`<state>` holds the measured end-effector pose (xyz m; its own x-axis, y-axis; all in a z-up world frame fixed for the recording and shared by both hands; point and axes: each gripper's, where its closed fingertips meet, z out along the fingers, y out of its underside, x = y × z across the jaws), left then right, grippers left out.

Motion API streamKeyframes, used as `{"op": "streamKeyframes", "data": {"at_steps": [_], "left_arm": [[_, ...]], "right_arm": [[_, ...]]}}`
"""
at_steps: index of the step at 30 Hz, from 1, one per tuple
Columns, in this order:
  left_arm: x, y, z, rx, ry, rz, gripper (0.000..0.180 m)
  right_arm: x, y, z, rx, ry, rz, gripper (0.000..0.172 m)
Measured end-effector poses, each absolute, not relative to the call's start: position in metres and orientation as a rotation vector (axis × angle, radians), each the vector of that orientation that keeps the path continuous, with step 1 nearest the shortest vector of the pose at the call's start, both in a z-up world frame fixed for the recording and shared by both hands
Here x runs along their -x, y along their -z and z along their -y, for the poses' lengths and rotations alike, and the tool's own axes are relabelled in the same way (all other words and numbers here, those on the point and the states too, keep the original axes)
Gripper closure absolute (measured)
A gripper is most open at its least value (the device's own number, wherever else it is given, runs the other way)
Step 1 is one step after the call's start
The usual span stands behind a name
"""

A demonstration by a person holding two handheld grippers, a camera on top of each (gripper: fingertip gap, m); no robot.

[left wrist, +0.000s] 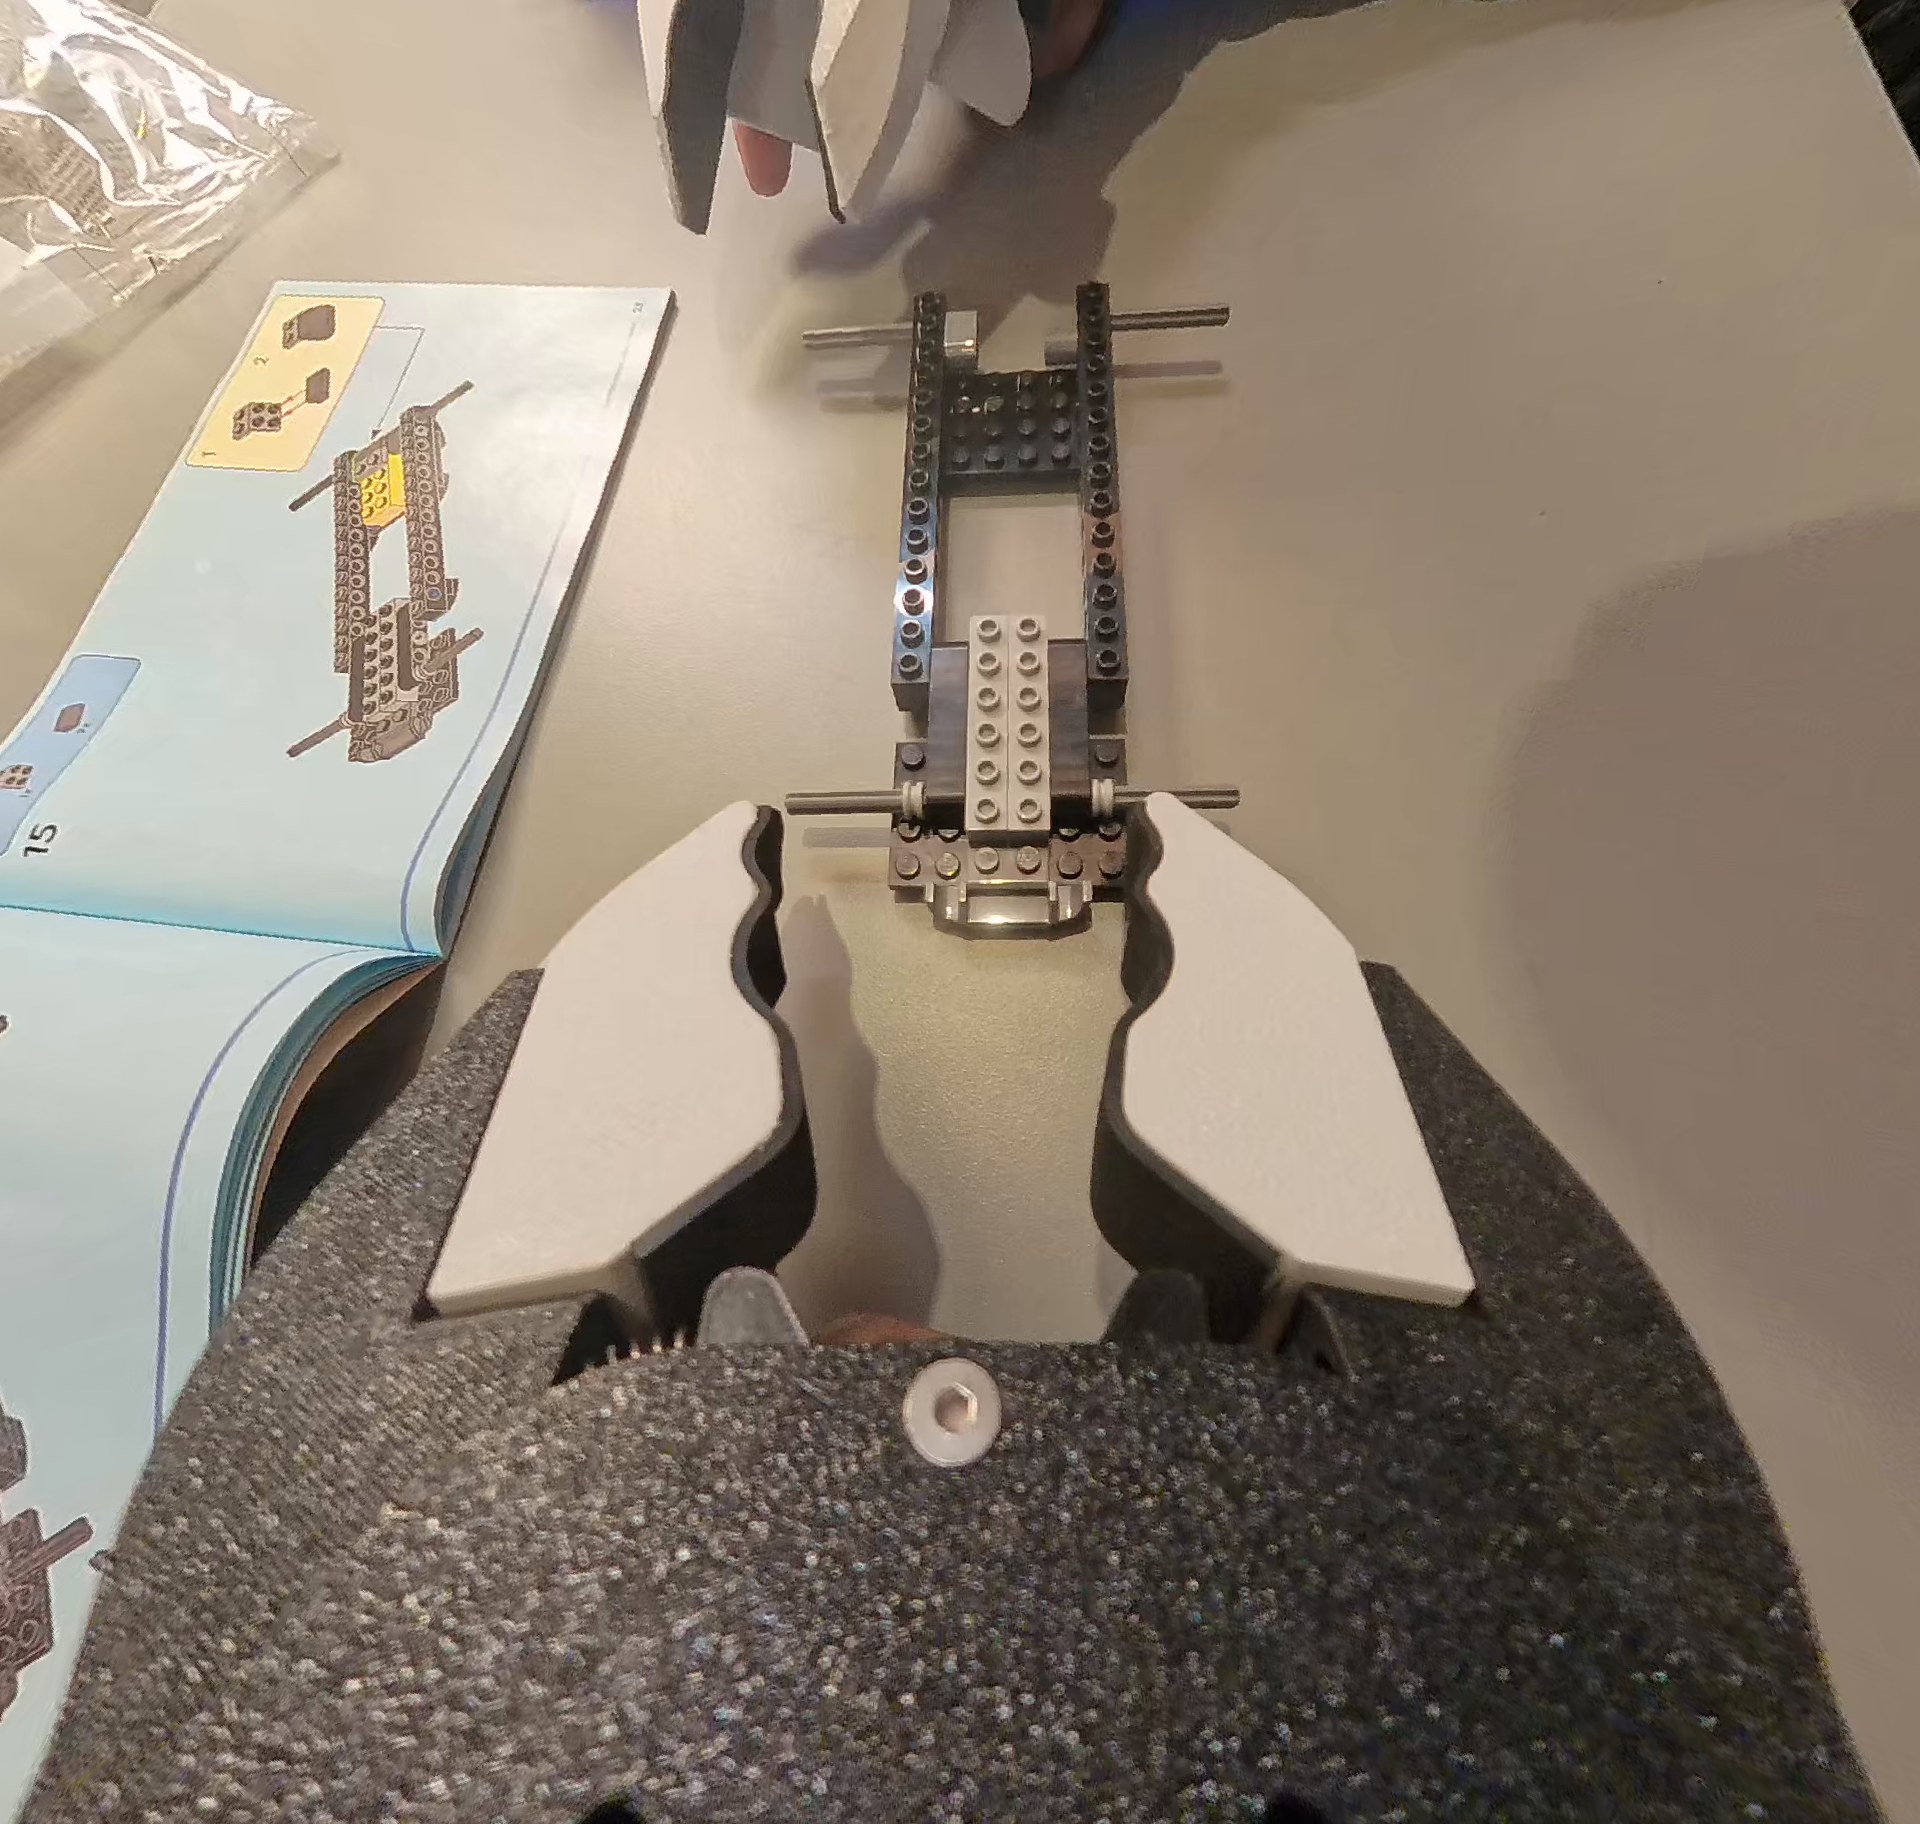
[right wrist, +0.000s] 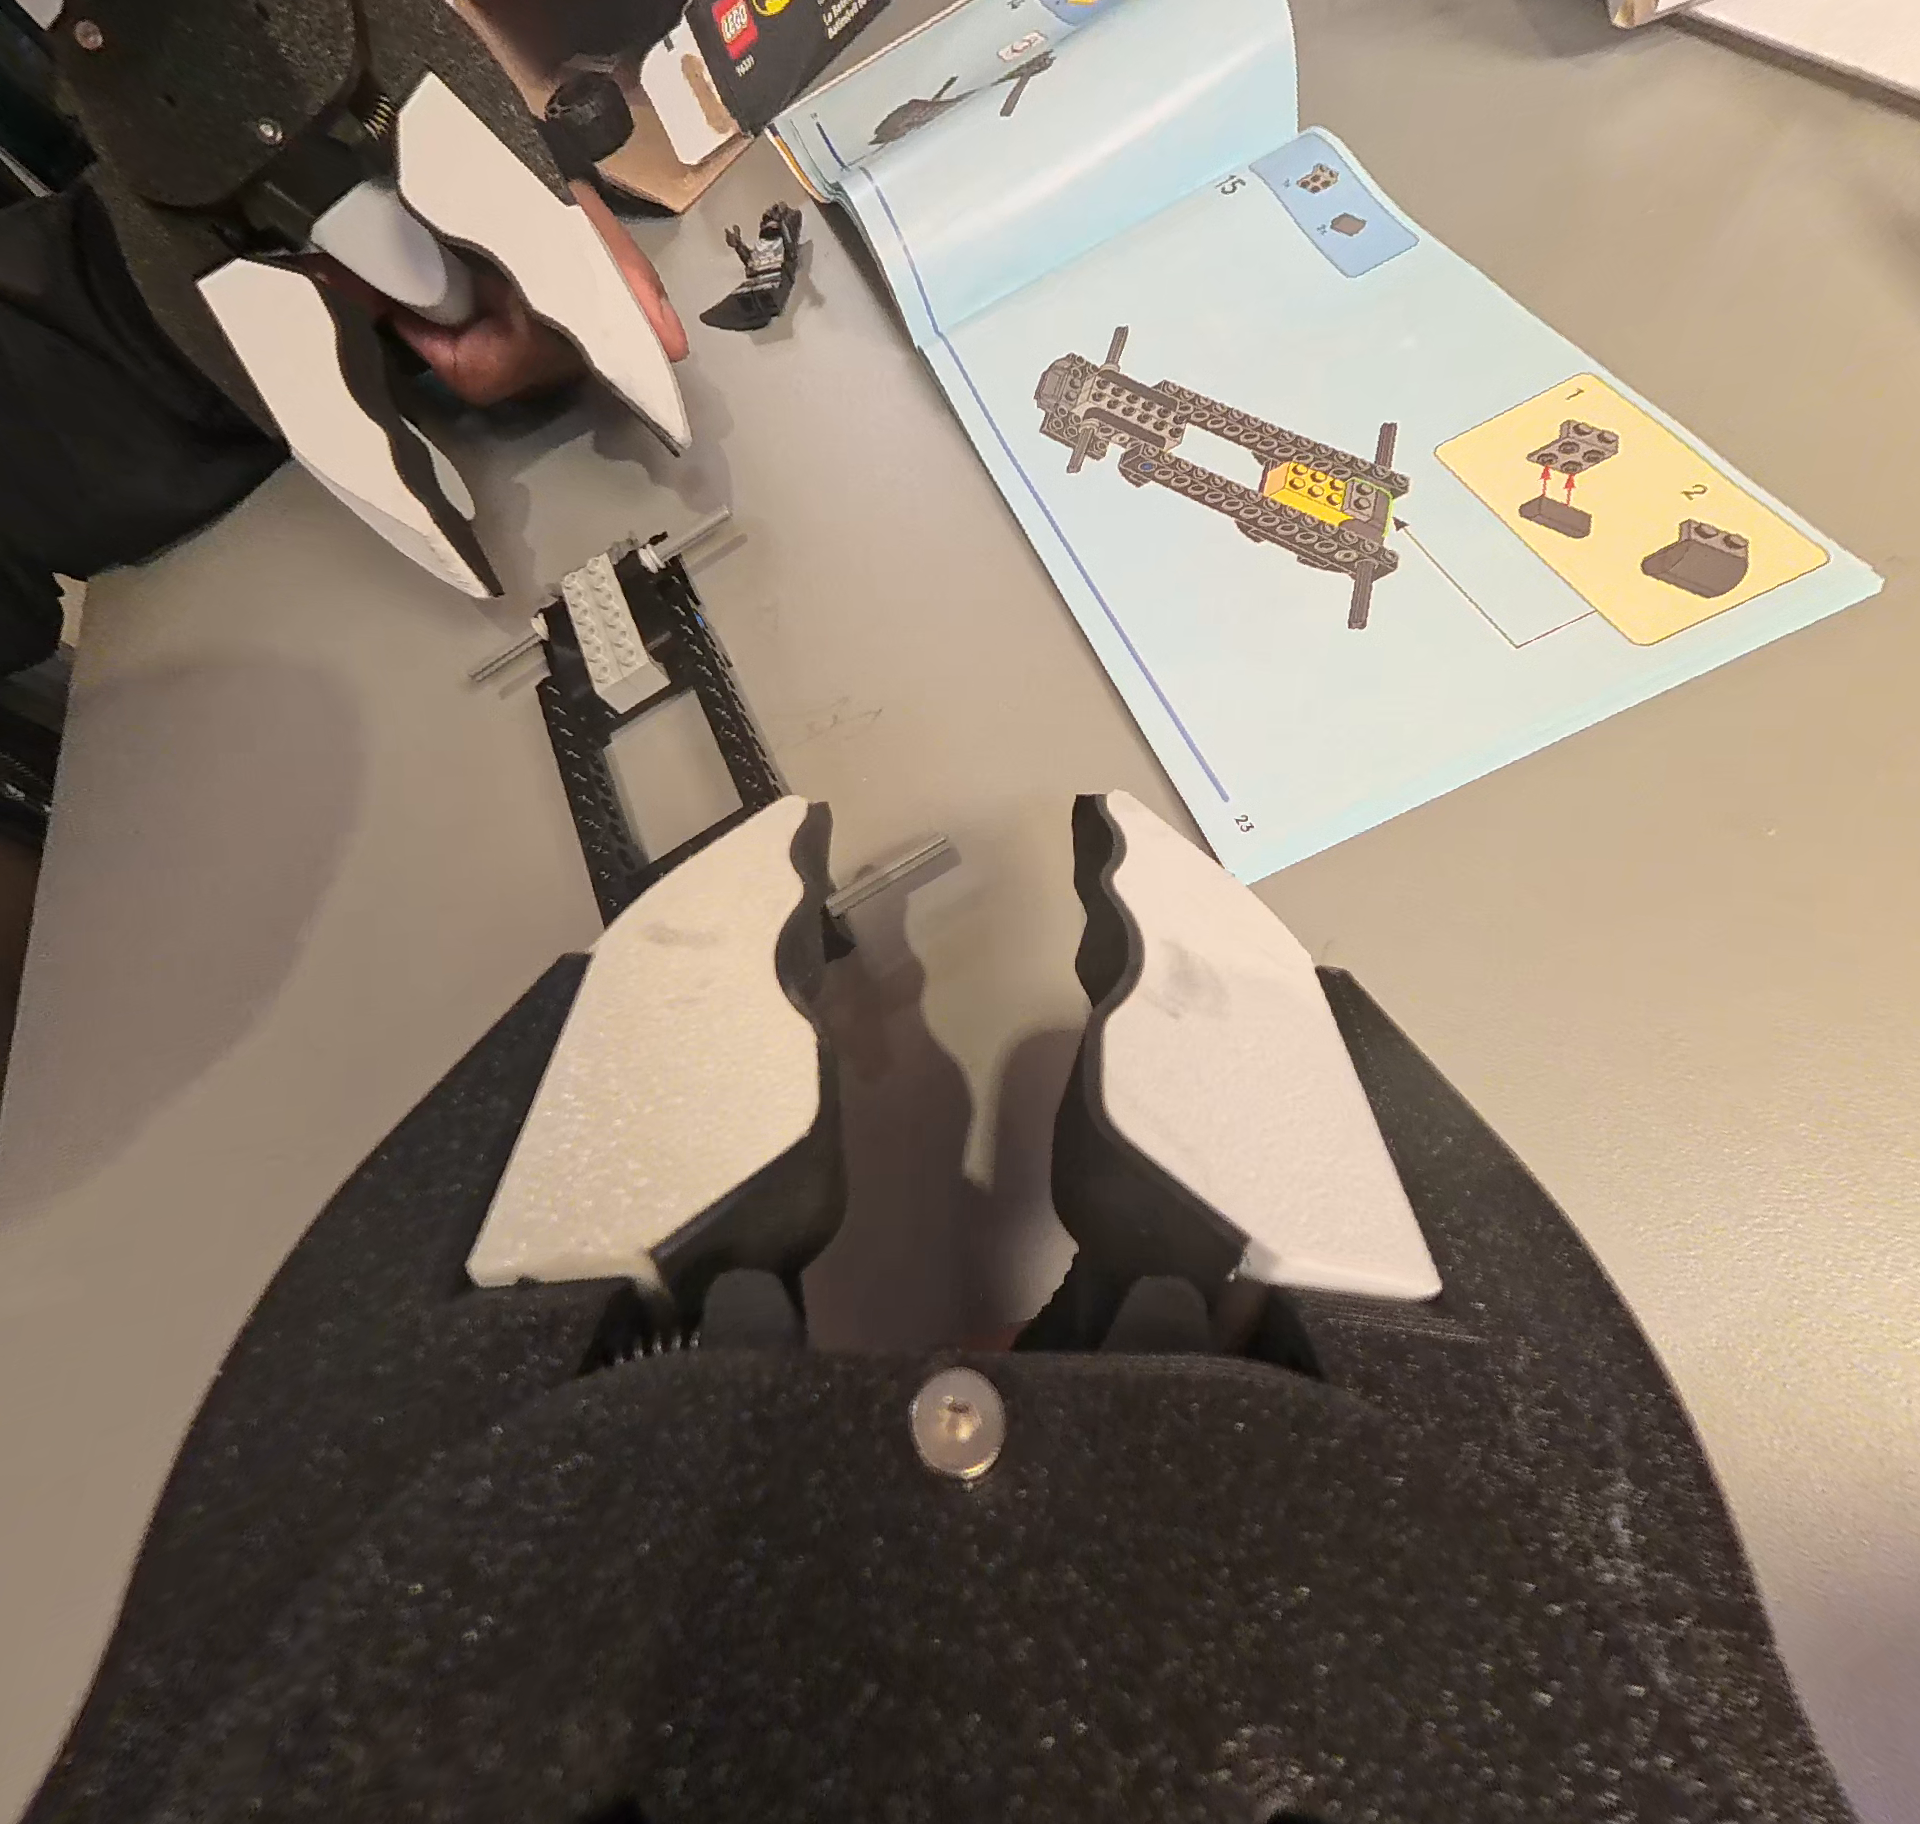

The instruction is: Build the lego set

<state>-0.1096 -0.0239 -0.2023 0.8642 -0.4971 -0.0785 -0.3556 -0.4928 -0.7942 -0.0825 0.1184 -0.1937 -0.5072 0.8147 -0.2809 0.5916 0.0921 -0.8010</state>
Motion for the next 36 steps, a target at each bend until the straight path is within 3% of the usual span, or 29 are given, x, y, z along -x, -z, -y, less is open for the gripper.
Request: {"op": "streamKeyframes", "data": {"at_steps": [20, 30, 36], "left_arm": [[0.111, 0.2, 0.026, 2.13, 0.243, -0.596, 0.117], [0.121, 0.2, 0.02, 2.168, 0.28, -0.481, 0.117], [0.127, 0.204, 0.017, 2.193, 0.224, -0.449, 0.117]], "right_arm": [[0.083, 0.196, -0.117, 1.413, -1.355, 2.148, 0.126], [0.084, 0.201, -0.113, 1.368, -1.118, 2.14, 0.128], [0.054, 0.121, -0.102, 1.311, -1.116, 2.073, 0.129]]}}
